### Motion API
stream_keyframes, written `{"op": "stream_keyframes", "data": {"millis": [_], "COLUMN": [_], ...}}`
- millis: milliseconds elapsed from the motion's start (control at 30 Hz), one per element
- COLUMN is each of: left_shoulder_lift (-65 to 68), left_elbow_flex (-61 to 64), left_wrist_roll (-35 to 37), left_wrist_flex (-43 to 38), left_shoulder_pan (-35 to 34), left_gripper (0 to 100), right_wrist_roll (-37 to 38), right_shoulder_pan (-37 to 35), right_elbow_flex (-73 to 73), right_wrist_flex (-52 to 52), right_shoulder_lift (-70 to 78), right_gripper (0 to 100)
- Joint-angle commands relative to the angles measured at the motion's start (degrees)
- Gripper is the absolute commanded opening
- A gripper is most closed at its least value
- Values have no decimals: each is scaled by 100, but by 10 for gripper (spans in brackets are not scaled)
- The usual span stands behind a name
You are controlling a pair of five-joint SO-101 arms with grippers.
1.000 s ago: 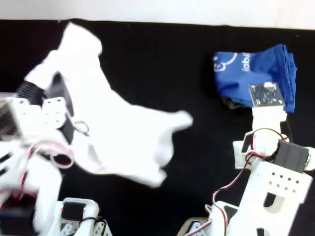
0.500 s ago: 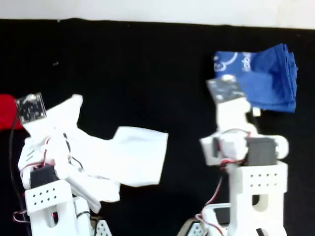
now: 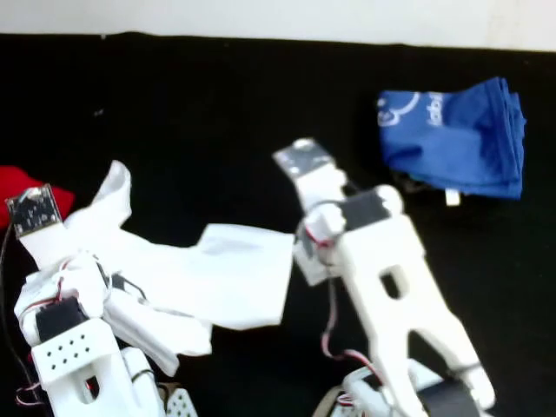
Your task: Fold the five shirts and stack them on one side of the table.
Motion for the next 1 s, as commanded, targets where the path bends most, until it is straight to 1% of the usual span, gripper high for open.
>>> {"op": "stream_keyframes", "data": {"millis": [0, 100, 167, 267, 467, 567, 633, 767, 800, 833, 967], "left_shoulder_lift": [4, 4, -4, -31, -57, -57, -57, -57, -48, -31, -13], "left_elbow_flex": [-453, -567, -576, -576, -848, -1033, -1112, -1138, -1130, -1121, -1103], "left_wrist_roll": [-26, -26, -26, -26, -26, -26, -26, 62, 149, 211, 246], "left_wrist_flex": [431, 668, 721, 721, 712, 712, 712, 712, 712, 712, 721], "left_shoulder_pan": [-57, -75, -92, -180, -576, -655, -655, -611, -602, -602, -505], "left_gripper": [46, 125, 157, 161, 161, 161, 161, 161, 161, 161, 161], "right_wrist_roll": [-88, -97, -141, -466, -501, -501, -501, -466, -466, -466, -466], "right_shoulder_pan": [-418, -664, -778, -892, -927, -945, -945, -910, -910, -910, -910], "right_elbow_flex": [-532, -910, -1156, -1393, -1578, -1578, -1578, -1578, -1578, -1578, -1640], "right_wrist_flex": [-189, -409, -532, -760, -1393, -1569, -1657, -1851, -1912, -1956, -2035], "right_shoulder_lift": [690, 1297, 1684, 2264, 3266, 3644, 3855, 4101, 4119, 4127, 4127], "right_gripper": [424, 424, 424, 424, 424, 422, 376, 167, 132, 117, 113]}}
